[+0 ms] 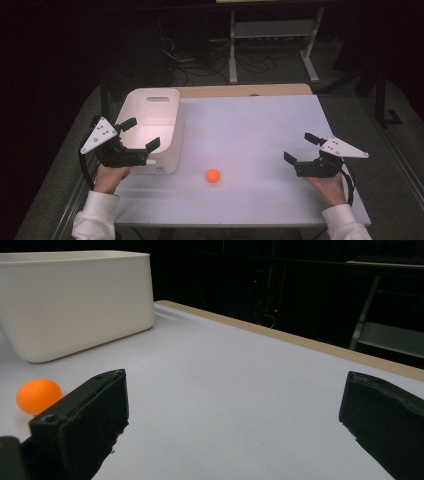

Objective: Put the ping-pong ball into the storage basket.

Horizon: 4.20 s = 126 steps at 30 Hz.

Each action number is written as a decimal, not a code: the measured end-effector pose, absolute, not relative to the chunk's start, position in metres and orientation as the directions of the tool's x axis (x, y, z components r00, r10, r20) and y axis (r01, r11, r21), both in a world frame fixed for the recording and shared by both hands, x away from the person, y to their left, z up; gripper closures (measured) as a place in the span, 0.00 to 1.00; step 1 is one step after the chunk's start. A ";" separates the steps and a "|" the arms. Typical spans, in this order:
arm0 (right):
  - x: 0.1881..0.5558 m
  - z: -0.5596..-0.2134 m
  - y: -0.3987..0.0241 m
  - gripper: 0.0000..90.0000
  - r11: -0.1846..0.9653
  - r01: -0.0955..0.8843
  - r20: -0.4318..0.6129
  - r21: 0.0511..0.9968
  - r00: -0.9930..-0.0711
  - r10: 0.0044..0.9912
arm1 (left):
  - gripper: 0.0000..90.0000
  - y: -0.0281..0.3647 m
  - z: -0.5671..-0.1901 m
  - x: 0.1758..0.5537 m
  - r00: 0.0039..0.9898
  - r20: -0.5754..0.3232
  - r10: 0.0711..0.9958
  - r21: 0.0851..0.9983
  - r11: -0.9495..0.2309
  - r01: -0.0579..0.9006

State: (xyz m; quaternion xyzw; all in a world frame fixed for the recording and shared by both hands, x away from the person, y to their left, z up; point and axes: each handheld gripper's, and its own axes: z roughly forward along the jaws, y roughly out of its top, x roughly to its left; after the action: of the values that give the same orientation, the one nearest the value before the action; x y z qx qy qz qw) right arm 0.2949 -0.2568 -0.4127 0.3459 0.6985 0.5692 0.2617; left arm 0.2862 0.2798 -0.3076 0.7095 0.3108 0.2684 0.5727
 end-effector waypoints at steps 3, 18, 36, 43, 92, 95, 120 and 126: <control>0.294 -0.413 -0.255 0.00 0.113 0.202 0.039 0.973 -0.624 0.781 | 0.00 0.277 -0.305 0.288 0.670 0.014 0.742 0.979 -0.147 0.142; 0.296 -0.415 -0.254 0.00 0.134 0.190 0.017 0.973 -0.633 0.774 | 0.00 0.265 -0.298 0.298 0.713 0.048 0.699 0.962 -0.224 0.155; 0.295 -0.415 -0.253 0.00 0.131 0.204 0.030 0.970 -0.636 0.771 | 0.00 0.246 -0.292 0.306 0.772 0.077 0.631 0.928 -0.329 0.177; 0.295 -0.415 -0.253 0.00 0.134 0.204 0.027 0.970 -0.637 0.770 | 0.00 0.238 -0.290 0.308 0.788 0.083 0.610 0.919 -0.353 0.176; 0.295 -0.417 -0.252 0.00 0.153 0.212 0.022 0.965 -0.648 0.761 | 0.00 0.181 -0.311 0.323 0.892 0.100 0.441 0.759 -0.614 0.219; 0.296 -0.417 -0.252 0.00 0.154 0.212 0.021 0.965 -0.648 0.761 | 0.00 0.178 -0.312 0.323 0.897 0.101 0.430 0.750 -0.626 0.216; 0.295 -0.416 -0.252 0.00 0.153 0.211 0.022 0.965 -0.652 0.758 | 0.00 0.156 -0.322 0.322 0.921 0.088 0.380 0.683 -0.696 0.222; 0.295 -0.416 -0.252 0.00 0.156 0.212 0.021 0.965 -0.653 0.757 | 0.00 0.149 -0.325 0.322 0.929 0.078 0.362 0.659 -0.717 0.225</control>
State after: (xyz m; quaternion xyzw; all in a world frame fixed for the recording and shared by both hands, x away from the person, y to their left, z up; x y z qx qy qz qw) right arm 0.2946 -0.2517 -0.4160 0.3367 0.7196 0.5555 0.2453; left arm 0.3216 0.1495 -0.3251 0.9211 0.1593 0.1010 0.3405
